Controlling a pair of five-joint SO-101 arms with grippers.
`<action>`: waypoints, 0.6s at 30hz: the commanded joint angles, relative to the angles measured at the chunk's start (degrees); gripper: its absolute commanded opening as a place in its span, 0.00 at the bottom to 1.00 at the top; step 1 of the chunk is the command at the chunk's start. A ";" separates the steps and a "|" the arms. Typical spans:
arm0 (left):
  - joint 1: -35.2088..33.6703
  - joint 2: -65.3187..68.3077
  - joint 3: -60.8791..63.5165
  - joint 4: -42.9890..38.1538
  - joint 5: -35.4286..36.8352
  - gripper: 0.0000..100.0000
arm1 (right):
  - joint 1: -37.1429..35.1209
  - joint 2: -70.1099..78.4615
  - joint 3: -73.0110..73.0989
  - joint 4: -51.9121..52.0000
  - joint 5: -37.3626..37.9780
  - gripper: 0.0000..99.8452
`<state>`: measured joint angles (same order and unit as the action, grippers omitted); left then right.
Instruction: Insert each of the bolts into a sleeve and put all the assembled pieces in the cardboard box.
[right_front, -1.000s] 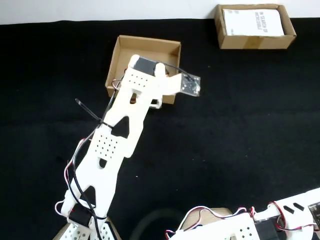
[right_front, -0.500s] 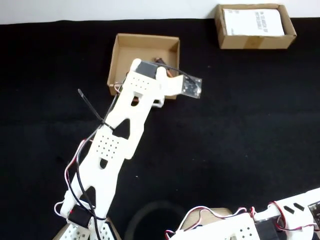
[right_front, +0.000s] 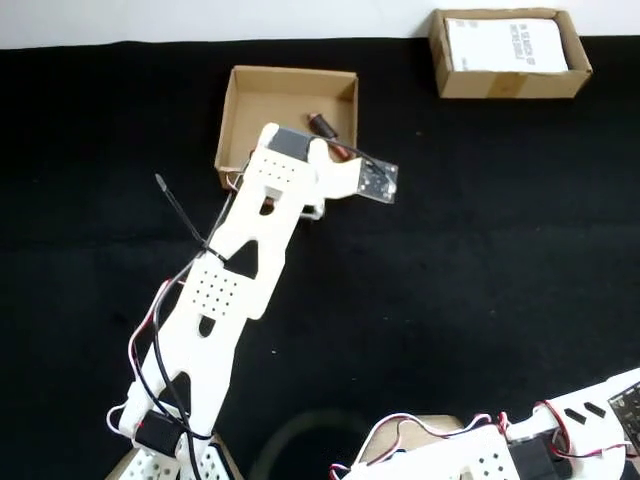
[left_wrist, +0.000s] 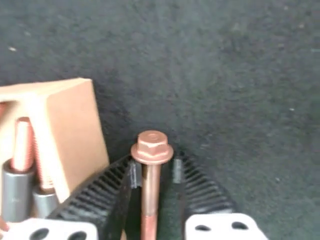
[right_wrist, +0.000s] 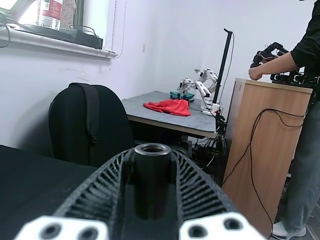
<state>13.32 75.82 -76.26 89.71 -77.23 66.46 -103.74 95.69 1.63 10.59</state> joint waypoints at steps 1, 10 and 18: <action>-4.18 0.57 -0.84 -2.37 -0.53 0.02 | -1.54 -0.66 1.10 -0.92 0.53 0.01; -1.63 -8.66 -14.20 11.08 21.01 0.01 | -5.49 -0.66 5.93 0.31 0.00 0.01; 1.45 -25.36 -18.33 11.16 46.77 0.01 | -21.85 -0.66 7.60 10.68 -6.07 0.01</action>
<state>12.79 59.65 -92.26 100.44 -37.32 52.48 -103.74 95.69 8.04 6.99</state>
